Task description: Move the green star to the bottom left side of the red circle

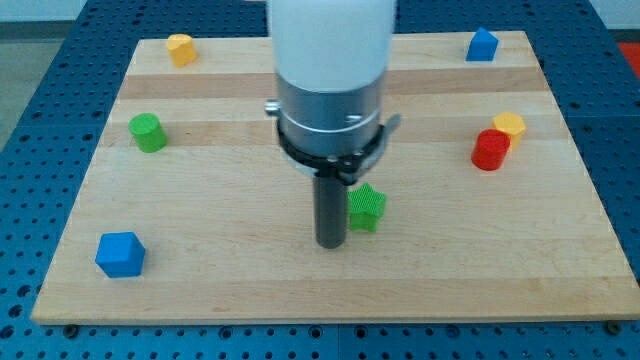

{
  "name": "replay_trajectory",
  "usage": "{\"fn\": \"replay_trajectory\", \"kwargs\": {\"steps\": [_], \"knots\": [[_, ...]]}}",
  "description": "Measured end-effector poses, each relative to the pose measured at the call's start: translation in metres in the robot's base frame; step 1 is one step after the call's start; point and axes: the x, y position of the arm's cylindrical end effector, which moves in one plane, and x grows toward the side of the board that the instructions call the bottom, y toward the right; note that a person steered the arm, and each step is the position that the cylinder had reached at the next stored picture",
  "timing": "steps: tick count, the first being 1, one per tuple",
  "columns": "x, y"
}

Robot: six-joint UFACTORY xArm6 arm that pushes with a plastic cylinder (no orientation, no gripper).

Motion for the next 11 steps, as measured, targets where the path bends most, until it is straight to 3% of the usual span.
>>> {"fn": "replay_trajectory", "kwargs": {"steps": [1, 5, 7, 9, 10, 11], "knots": [[-0.015, 0.000], [-0.021, 0.098], [-0.025, 0.119], [-0.057, 0.126], [-0.052, 0.145], [-0.018, 0.147]]}}
